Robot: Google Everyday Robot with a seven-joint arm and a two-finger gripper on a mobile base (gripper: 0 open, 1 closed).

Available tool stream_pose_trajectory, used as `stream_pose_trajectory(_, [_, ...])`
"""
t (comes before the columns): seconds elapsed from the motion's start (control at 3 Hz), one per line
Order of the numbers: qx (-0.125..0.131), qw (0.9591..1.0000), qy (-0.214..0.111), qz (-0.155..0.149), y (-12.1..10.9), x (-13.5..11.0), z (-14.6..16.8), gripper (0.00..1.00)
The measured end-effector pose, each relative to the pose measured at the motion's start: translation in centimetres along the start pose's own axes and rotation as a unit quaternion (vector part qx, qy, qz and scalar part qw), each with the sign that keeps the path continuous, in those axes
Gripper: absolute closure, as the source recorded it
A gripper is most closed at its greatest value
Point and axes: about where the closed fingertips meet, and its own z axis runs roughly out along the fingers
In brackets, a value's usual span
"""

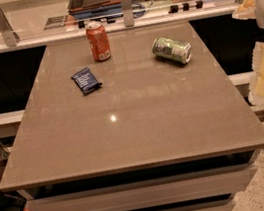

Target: Place green can upright

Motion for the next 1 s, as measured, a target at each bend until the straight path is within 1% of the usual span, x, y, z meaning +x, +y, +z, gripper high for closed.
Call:
stream_pose_trajectory(0.33, [0.001, 1.0000, -0.001, 0.000, -0.1, 0.0, -0.1, 0.00])
stream_pose_trajectory(0.67, [0.004, 0.9999, -0.006, 0.012, -1.6, -0.6, -0.1, 0.00])
stream_pose_trajectory(1.0, [-0.007, 0.9985, -0.025, 0.047, -4.0, -1.3, 0.5, 0.00])
